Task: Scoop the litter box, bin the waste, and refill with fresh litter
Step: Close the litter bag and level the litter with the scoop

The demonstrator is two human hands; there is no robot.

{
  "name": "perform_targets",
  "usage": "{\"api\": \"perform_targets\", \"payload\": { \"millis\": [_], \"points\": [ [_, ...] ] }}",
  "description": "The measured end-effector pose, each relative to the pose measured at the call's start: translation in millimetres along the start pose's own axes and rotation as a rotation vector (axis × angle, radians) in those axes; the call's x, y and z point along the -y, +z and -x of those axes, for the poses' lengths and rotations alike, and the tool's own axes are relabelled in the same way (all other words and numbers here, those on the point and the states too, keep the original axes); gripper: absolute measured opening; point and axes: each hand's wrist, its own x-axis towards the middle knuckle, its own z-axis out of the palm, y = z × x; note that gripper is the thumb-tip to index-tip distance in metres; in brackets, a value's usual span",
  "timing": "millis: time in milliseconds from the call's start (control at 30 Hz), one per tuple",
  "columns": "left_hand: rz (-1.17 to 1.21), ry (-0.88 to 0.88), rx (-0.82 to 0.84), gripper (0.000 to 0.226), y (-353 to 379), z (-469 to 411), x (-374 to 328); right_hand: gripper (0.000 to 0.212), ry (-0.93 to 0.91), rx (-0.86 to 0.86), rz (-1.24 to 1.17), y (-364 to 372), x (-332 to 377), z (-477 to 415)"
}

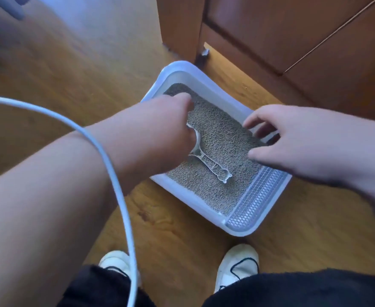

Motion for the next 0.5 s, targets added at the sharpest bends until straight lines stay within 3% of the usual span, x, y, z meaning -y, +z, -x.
{"api": "perform_targets", "payload": {
  "millis": [267,400,500],
  "points": [
    [-0.072,0.008,0.203,0.032,10,10,11,0.04,0.017,0.039,0.092,48,0,-40],
    [-0.006,0.022,0.135,0.033,6,-3,12,0.035,0.047,0.026,0.173,108,-17,-72],
    [0.02,0.033,0.087,0.033,5,-4,11,0.052,0.081,-0.013,0.21,147,-23,-86]
  ]
}}
